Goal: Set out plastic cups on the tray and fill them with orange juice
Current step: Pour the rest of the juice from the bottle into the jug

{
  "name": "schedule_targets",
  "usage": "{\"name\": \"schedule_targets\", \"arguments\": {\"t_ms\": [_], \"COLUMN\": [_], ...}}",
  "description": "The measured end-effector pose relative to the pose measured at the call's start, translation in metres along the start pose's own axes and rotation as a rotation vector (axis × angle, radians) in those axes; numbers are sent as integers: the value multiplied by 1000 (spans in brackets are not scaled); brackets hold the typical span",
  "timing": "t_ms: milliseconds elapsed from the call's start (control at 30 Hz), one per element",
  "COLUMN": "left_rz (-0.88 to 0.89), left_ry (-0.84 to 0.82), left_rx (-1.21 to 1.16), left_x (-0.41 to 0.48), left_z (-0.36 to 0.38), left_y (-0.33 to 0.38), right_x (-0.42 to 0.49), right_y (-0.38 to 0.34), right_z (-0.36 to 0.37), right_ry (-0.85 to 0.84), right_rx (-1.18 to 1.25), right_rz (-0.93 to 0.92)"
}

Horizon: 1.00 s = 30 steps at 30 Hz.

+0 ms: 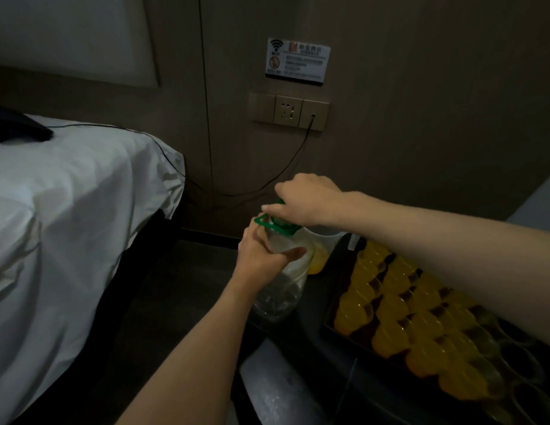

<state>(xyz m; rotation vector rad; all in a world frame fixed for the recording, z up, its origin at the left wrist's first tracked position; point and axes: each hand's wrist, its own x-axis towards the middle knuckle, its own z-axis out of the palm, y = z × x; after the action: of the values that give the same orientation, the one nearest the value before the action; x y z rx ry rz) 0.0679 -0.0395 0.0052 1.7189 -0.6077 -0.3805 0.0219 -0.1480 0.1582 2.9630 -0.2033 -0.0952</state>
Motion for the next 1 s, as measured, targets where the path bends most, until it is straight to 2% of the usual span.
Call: {"name": "schedule_targets", "arguments": {"t_ms": [133,333,500,667,767,833,1000], "left_rz": [51,86,91,53,41,90,127], "left_ry": [26,28,-17,-153,-82,-21,-50], "left_rx": [17,63,60,83,62,170,414], "left_x": [-1,0,-2,-2,-6,-9,-11], "left_z": [-1,0,0,-11,-11,-14,-23], "left_y": [2,-1,2,15,22,27,42], "right_x": [-1,-12,-14,-16,-16,-16,-15], "right_y": [22,22,18,20,25,27,39], "right_z": [-13,-9,-4,-1,-5,-6,-4], "right_ry": [-155,-42,-19,-159,-197,-199,-215], "right_rx": [166,51,94,360,508,562,652], "right_rz": [-108,-108,-57,42,108,123,145]}}
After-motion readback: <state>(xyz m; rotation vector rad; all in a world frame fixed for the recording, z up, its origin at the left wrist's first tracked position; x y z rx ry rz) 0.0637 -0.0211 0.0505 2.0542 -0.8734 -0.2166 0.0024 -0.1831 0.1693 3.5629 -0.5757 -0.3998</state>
